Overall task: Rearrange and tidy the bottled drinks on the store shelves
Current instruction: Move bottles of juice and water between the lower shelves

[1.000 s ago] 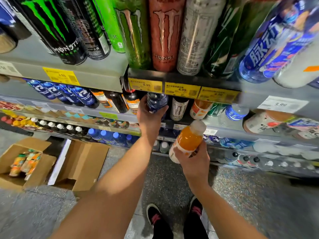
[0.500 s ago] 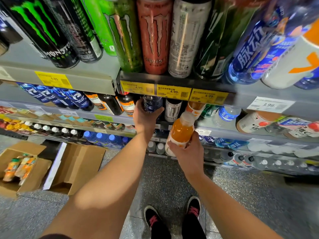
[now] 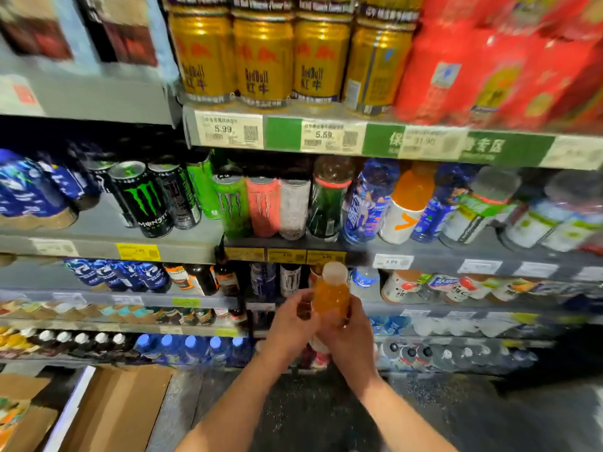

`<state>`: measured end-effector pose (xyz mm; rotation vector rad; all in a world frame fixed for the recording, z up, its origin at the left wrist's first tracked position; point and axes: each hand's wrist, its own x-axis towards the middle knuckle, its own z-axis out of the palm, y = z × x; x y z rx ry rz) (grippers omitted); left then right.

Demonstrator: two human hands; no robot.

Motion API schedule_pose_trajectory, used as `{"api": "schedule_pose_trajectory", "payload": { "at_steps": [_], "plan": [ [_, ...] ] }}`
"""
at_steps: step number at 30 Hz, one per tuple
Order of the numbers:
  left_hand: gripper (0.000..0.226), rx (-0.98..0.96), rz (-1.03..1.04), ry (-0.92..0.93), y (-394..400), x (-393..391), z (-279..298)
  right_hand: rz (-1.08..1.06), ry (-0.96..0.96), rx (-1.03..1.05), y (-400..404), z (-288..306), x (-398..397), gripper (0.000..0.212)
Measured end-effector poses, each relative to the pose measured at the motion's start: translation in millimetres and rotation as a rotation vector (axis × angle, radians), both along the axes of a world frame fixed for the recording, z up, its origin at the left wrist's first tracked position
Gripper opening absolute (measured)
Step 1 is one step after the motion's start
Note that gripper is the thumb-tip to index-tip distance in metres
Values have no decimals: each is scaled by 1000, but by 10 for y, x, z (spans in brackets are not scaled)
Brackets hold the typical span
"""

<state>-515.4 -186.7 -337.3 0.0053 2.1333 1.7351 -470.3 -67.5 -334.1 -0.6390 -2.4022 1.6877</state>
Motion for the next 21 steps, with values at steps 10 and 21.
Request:
{"api": "schedule_pose_trajectory", "payload": {
  "at_steps": [10, 21],
  "plan": [
    [56, 7, 144, 205, 596, 153, 659, 129, 105, 65, 622, 619, 97, 48],
    [36, 247, 505, 206, 1403, 68, 951, -139, 215, 230, 2078, 747, -717, 43]
  ]
}}
